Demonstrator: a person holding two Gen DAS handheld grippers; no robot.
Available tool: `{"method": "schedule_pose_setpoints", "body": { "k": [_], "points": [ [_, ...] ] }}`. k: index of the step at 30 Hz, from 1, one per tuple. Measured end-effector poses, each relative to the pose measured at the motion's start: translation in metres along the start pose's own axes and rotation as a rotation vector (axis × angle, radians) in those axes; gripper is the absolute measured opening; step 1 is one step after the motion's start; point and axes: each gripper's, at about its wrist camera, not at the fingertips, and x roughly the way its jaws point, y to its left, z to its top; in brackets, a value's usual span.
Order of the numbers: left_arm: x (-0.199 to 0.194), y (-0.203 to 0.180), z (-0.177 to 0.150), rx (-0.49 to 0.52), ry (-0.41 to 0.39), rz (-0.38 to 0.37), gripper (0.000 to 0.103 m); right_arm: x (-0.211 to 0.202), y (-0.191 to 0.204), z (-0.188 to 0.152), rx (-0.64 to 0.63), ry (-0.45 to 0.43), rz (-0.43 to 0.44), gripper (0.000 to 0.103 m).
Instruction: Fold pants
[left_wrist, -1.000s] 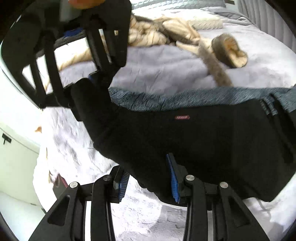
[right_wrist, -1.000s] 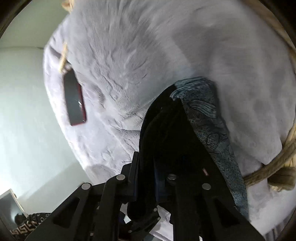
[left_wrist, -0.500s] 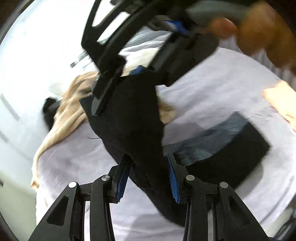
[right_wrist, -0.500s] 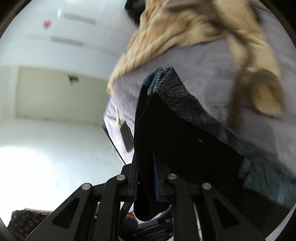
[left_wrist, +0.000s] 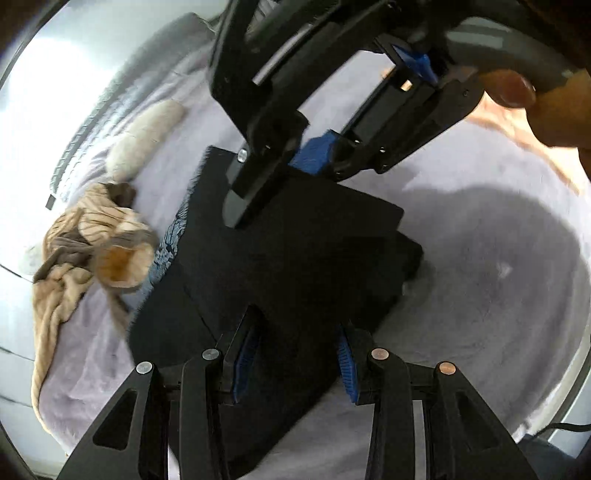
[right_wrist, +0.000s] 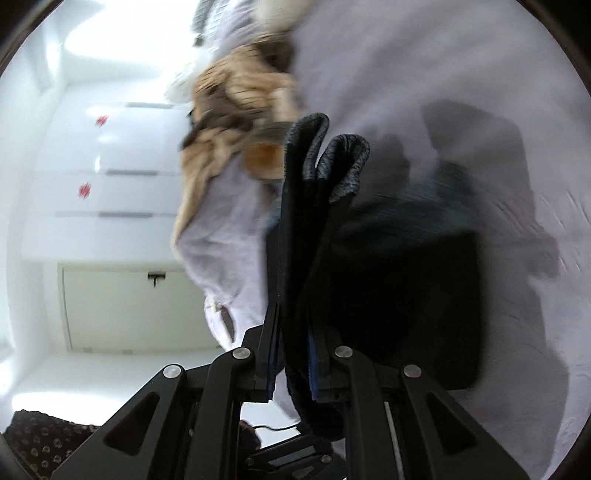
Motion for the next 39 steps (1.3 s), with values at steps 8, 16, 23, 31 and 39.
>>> {"method": "schedule_pose_setpoints", "body": {
  "k": [8, 16, 23, 31, 39],
  "points": [
    [0.006, 0.008, -0.009, -0.043, 0.037, -0.047, 0.066, 0.014, -0.045, -0.007, 0.065, -0.018, -0.032, 0.015],
    [-0.025, 0.061, -0.033, -0.257, 0.059, -0.163, 0.101, 0.018, -0.006, -0.012, -0.033, 0.006, -0.265, 0.022],
    [-0.015, 0.12, -0.063, -0.517, 0.175, -0.214, 0.103, 0.018, 0.011, -0.023, -0.057, -0.018, -0.452, 0.04],
    [0.014, 0.163, -0.099, -0.687, 0.278, -0.223, 0.103, -0.009, 0.04, -0.052, -0.117, -0.11, -0.668, 0.059],
    [0.036, 0.151, -0.116, -0.745, 0.348, -0.24, 0.103, 0.041, 0.084, -0.064, -0.291, -0.045, -0.664, 0.054]
  ]
}}
